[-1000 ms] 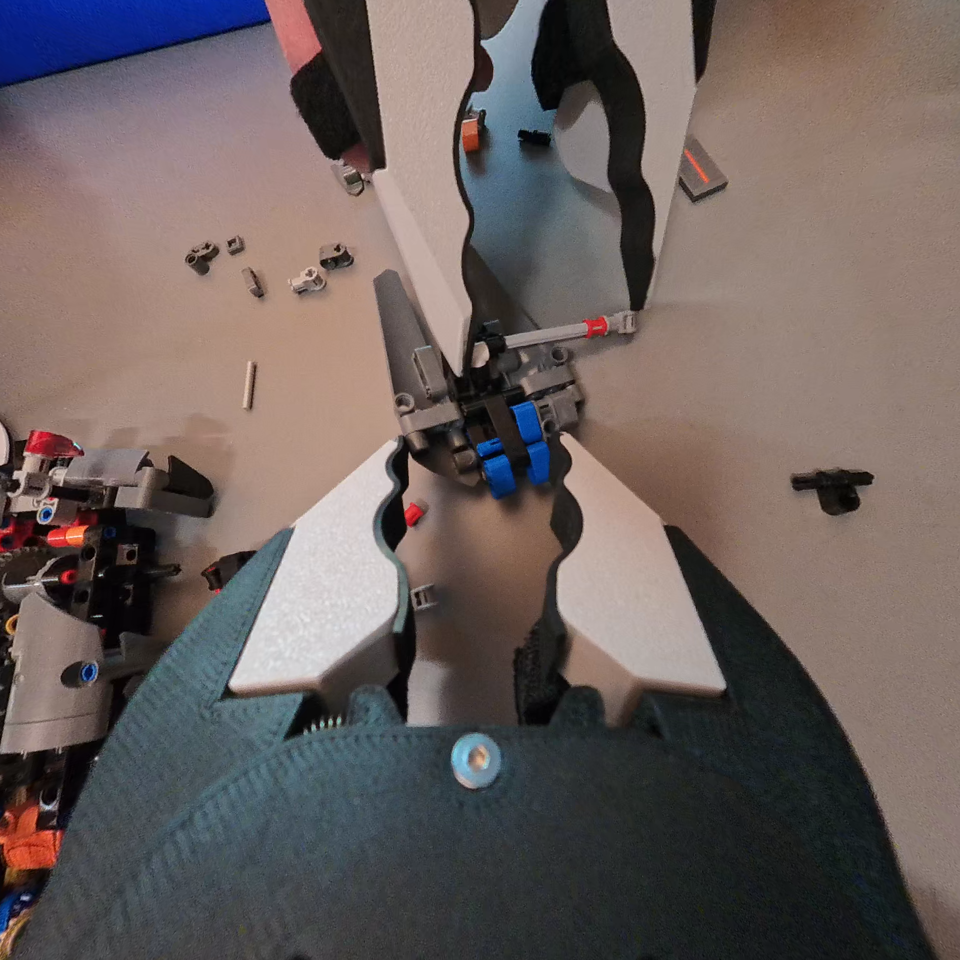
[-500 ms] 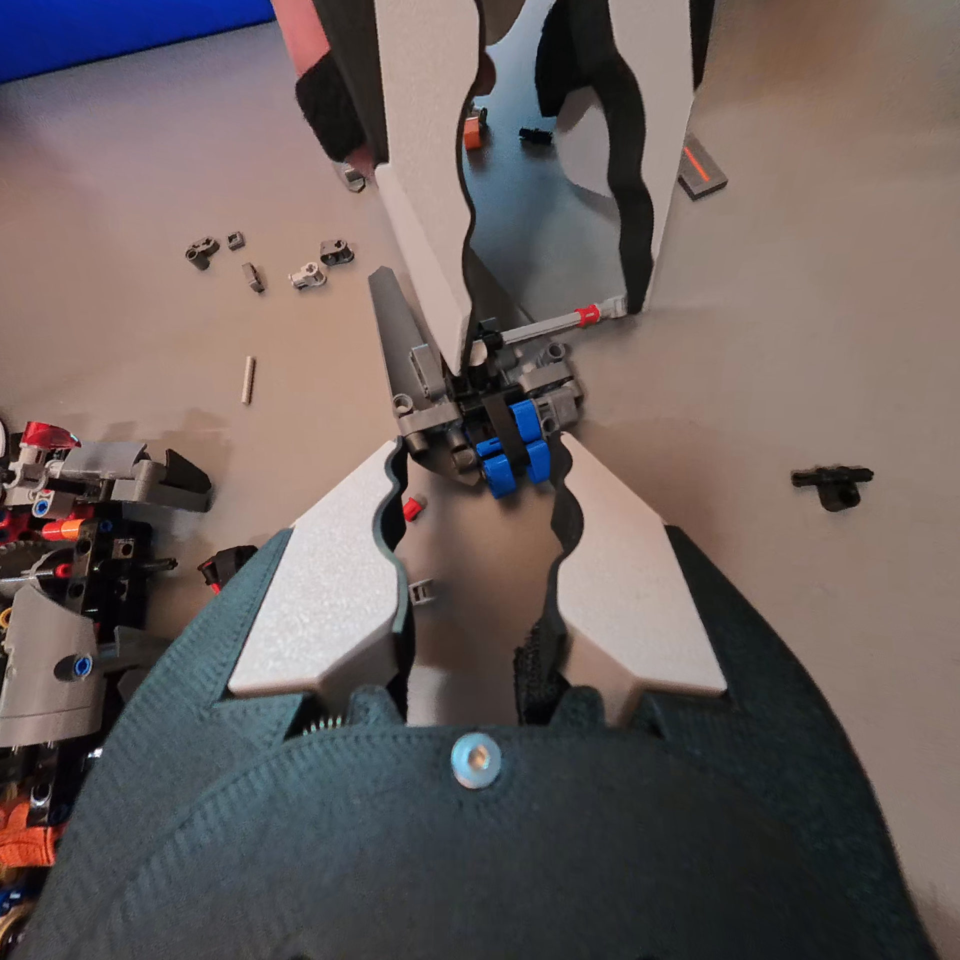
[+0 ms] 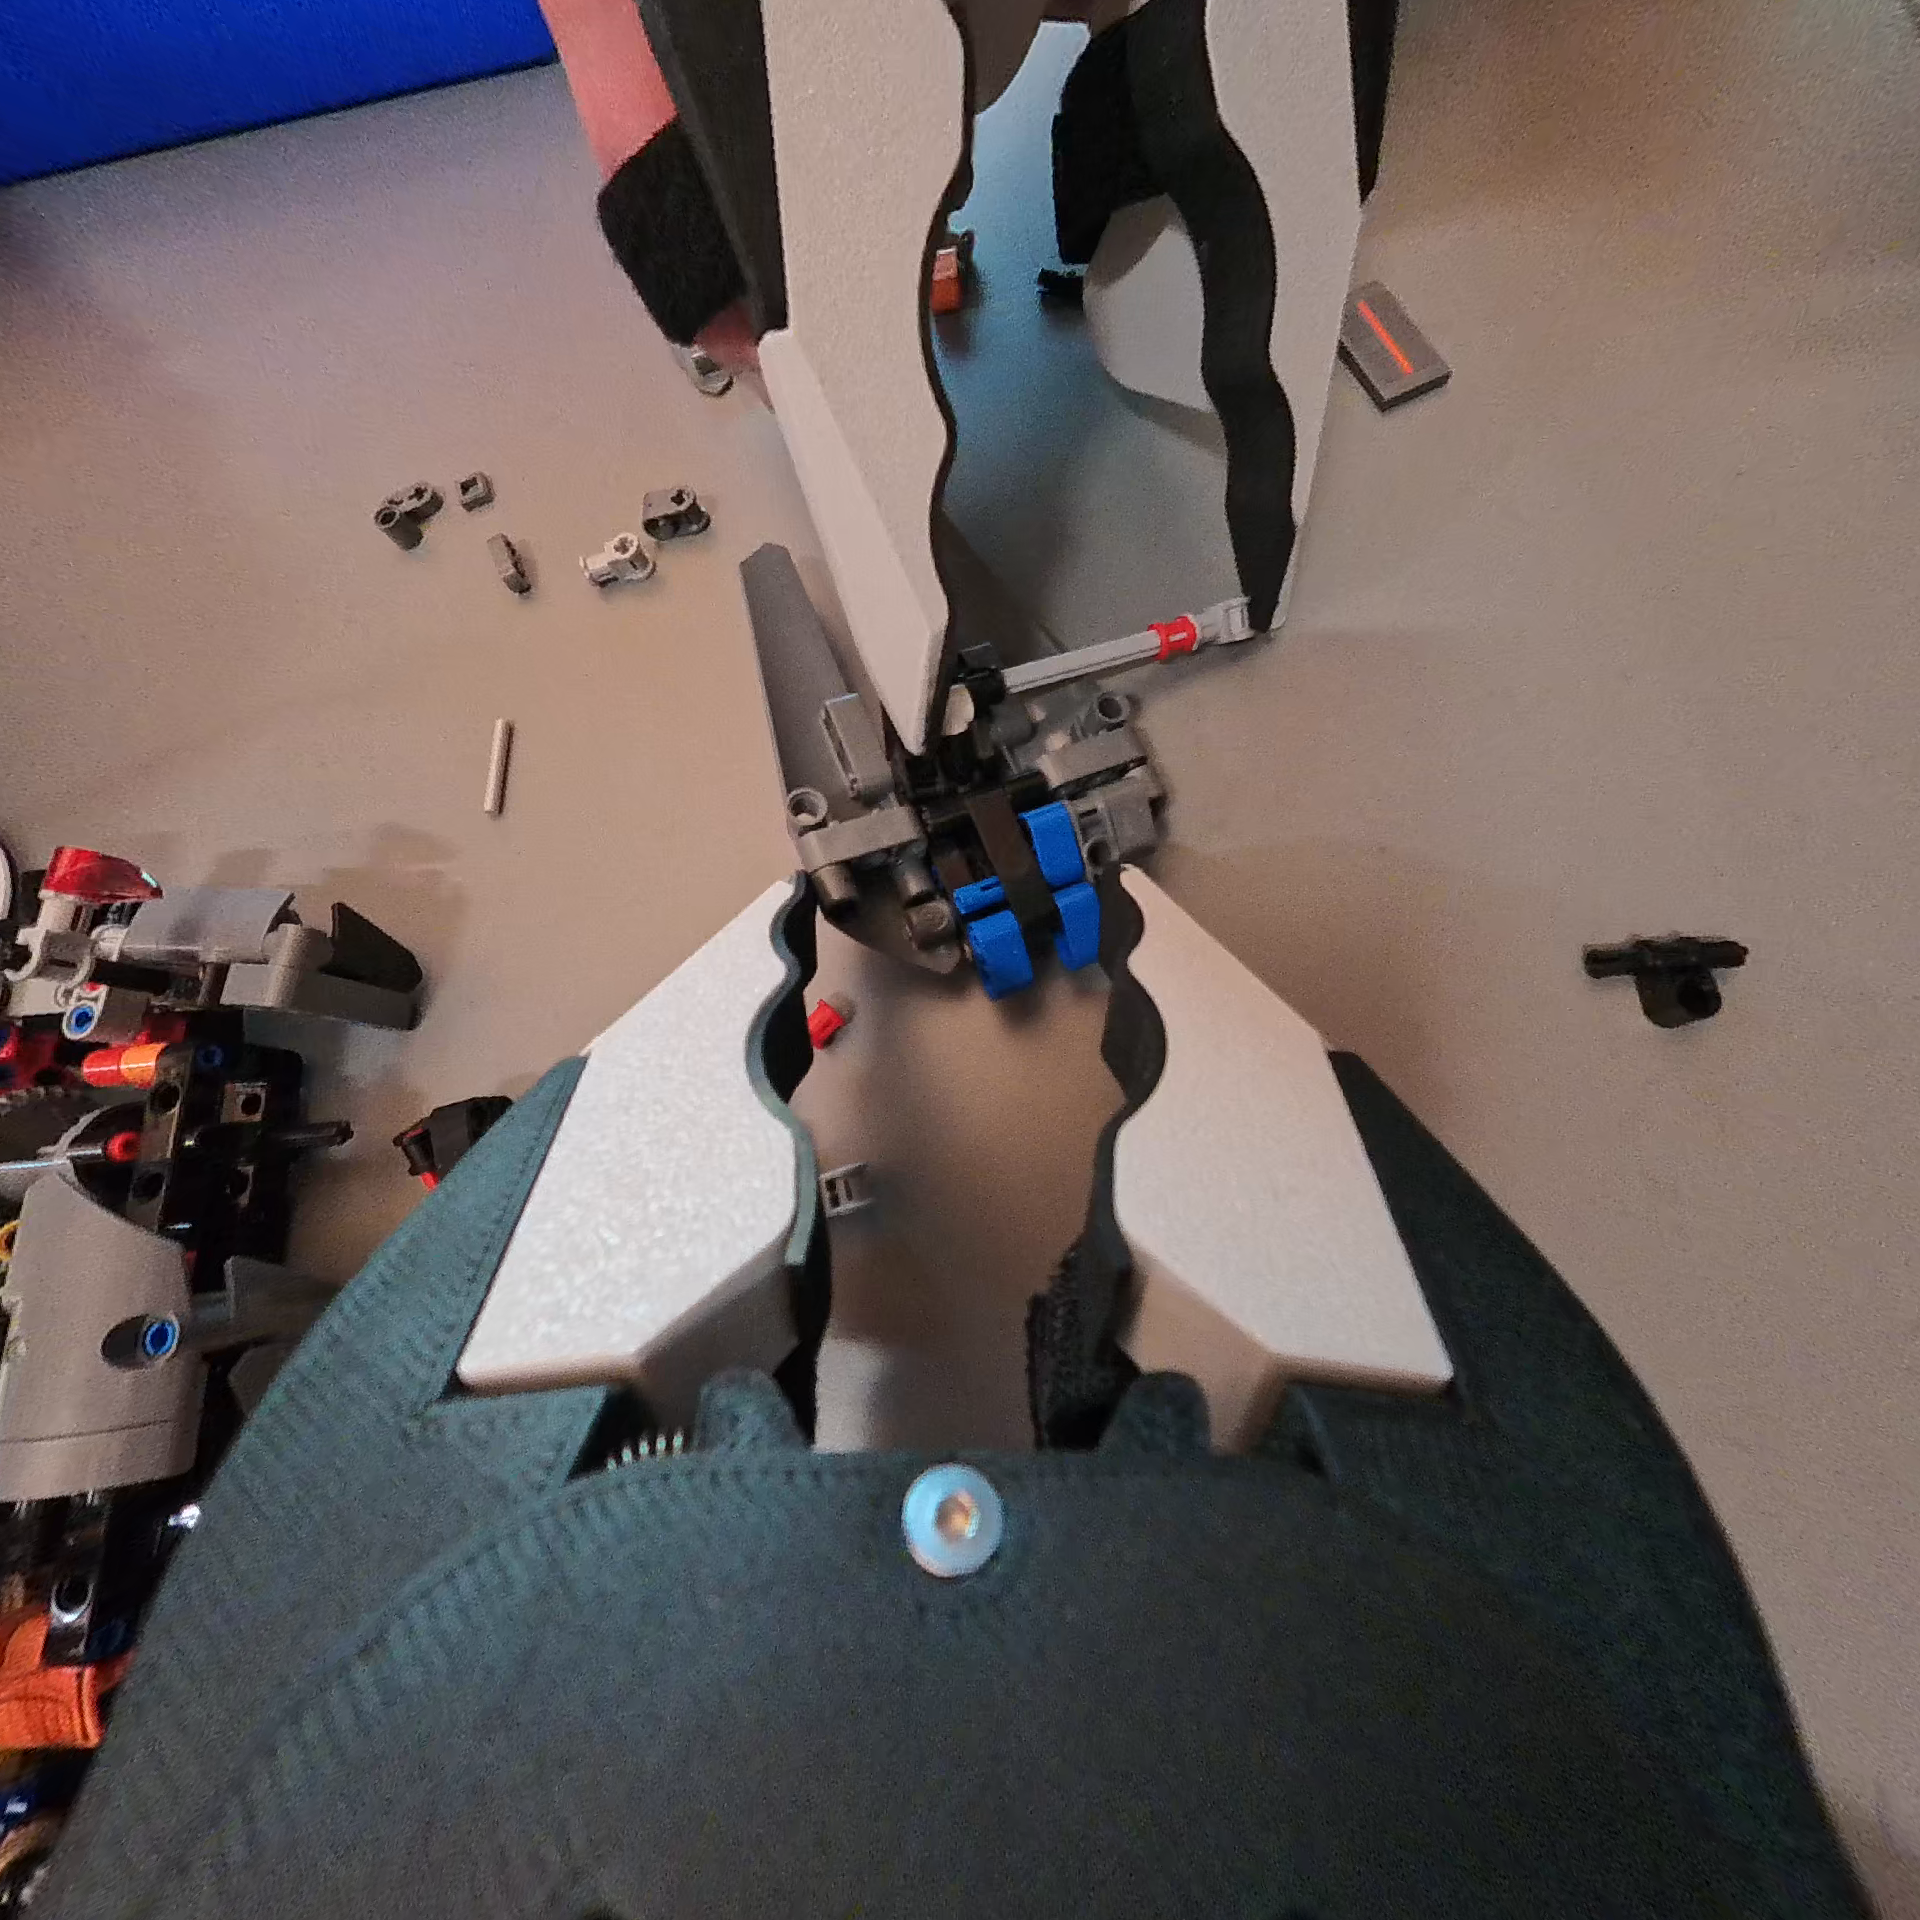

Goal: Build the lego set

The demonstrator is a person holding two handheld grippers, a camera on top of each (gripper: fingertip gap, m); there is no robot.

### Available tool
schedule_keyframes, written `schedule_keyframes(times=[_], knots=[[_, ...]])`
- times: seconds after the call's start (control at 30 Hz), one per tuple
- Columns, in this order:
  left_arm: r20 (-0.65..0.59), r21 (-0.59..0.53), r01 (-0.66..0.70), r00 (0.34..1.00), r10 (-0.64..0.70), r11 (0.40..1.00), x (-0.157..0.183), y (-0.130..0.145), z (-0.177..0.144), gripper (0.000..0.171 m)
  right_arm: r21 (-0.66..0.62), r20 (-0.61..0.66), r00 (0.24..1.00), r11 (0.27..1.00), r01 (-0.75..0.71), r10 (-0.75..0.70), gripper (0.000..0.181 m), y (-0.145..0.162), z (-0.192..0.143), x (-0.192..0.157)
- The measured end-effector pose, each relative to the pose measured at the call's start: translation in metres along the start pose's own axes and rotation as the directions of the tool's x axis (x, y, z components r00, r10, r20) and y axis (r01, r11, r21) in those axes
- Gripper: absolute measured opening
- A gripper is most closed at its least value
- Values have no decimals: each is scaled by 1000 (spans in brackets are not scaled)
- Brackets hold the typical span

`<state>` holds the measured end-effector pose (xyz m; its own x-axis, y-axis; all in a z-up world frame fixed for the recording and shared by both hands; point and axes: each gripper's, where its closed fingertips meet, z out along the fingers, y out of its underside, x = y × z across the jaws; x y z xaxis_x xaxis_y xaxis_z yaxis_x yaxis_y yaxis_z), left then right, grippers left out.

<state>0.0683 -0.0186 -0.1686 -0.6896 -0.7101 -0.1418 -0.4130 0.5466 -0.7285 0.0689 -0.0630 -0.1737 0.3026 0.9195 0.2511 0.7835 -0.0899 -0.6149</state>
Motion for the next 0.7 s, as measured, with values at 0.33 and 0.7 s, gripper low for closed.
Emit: schedule_keyframes(times=[0.33,0.7], knots=[[-1,6,12,1000,-12,1000,0,0,1,53,9,-1,1000,1000,-2,2,76,0,0,1],[-7,13,13,1000,-13,1000,0,-1,1,54,13,9,1000,1000,6,-6,75,1,0,1]])
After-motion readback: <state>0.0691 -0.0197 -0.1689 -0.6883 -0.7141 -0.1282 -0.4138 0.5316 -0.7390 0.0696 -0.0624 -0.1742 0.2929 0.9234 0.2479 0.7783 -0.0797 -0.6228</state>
